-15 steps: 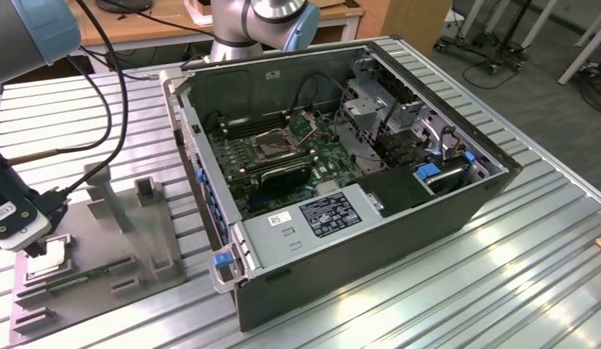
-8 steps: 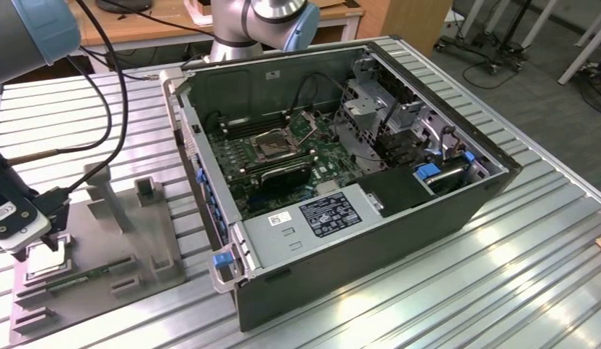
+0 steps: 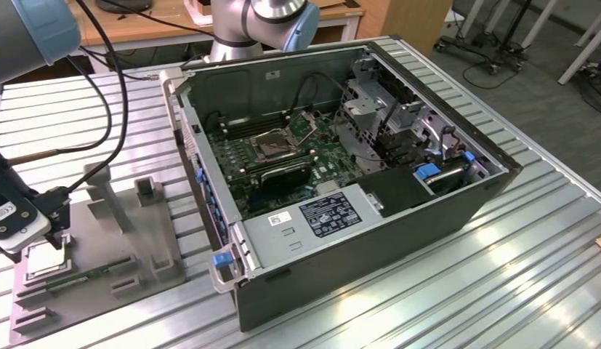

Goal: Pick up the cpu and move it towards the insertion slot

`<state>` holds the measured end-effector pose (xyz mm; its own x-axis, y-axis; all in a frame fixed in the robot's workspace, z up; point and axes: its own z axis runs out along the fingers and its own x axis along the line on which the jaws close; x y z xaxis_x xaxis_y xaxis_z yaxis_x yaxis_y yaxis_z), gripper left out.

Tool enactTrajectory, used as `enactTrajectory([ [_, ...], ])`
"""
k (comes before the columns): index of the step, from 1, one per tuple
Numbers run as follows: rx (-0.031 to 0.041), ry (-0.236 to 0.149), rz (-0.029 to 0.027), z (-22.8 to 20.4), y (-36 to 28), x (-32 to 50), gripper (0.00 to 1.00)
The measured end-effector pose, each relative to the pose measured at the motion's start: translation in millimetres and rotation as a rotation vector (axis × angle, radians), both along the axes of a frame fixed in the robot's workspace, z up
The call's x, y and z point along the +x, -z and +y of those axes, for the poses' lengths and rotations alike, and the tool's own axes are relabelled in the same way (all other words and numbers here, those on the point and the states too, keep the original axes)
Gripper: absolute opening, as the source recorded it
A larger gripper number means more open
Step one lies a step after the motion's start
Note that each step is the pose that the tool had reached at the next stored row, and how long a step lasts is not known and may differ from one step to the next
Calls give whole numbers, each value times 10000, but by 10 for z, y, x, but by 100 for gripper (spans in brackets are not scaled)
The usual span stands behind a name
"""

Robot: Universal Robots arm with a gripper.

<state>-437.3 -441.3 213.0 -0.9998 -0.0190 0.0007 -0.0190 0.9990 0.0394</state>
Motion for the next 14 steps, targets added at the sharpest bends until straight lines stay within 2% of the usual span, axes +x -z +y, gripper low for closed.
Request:
enactTrajectory([
  [7,0,-1,-1,0,1,0,55],
  [8,0,-1,0,0,1,0,61],
  [14,0,0,0,0,8,0,61],
])
